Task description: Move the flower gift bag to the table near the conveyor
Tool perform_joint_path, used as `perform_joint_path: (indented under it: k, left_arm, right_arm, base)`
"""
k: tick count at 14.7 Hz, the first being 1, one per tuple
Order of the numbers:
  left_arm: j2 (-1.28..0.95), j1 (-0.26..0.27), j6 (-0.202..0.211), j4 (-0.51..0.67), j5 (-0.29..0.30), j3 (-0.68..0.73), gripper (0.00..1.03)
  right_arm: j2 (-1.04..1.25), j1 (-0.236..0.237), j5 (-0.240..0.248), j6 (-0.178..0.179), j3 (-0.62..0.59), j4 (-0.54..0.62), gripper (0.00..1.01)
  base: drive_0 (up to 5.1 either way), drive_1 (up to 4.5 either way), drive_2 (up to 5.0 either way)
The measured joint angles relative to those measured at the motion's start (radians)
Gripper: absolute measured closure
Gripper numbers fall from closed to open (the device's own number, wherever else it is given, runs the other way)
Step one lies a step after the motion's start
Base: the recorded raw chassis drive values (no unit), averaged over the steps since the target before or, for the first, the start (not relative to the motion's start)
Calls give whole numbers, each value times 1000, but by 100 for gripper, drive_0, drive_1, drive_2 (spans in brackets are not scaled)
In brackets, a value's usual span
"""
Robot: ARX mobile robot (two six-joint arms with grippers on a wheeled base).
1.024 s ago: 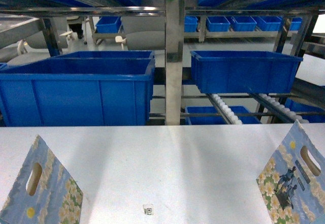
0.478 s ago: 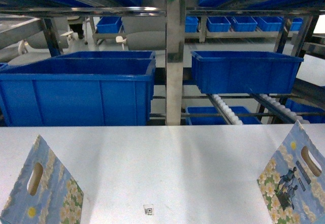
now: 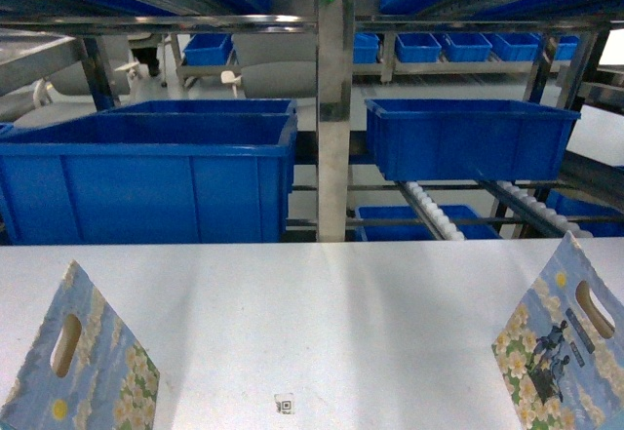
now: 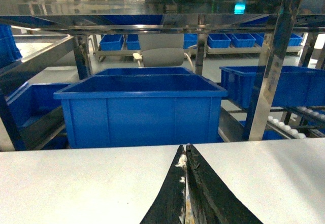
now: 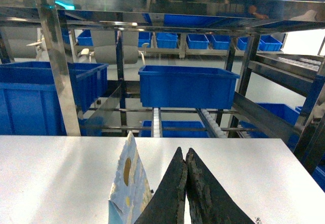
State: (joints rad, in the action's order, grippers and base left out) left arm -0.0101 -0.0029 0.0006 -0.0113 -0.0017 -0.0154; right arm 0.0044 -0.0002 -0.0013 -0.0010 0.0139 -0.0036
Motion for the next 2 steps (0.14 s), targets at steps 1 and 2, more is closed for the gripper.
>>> perform_joint_path:
  k: [1,2]
  left_arm:
    - [0,0,-1,2,2,0,100]
    - [0,0,-1,7,0,0,86]
  right_arm:
    - [0,0,0,0,0,-2,96]
    - [0,0,0,0,0,0,81]
  base:
    - [0,0,0]
    - [0,0,0]
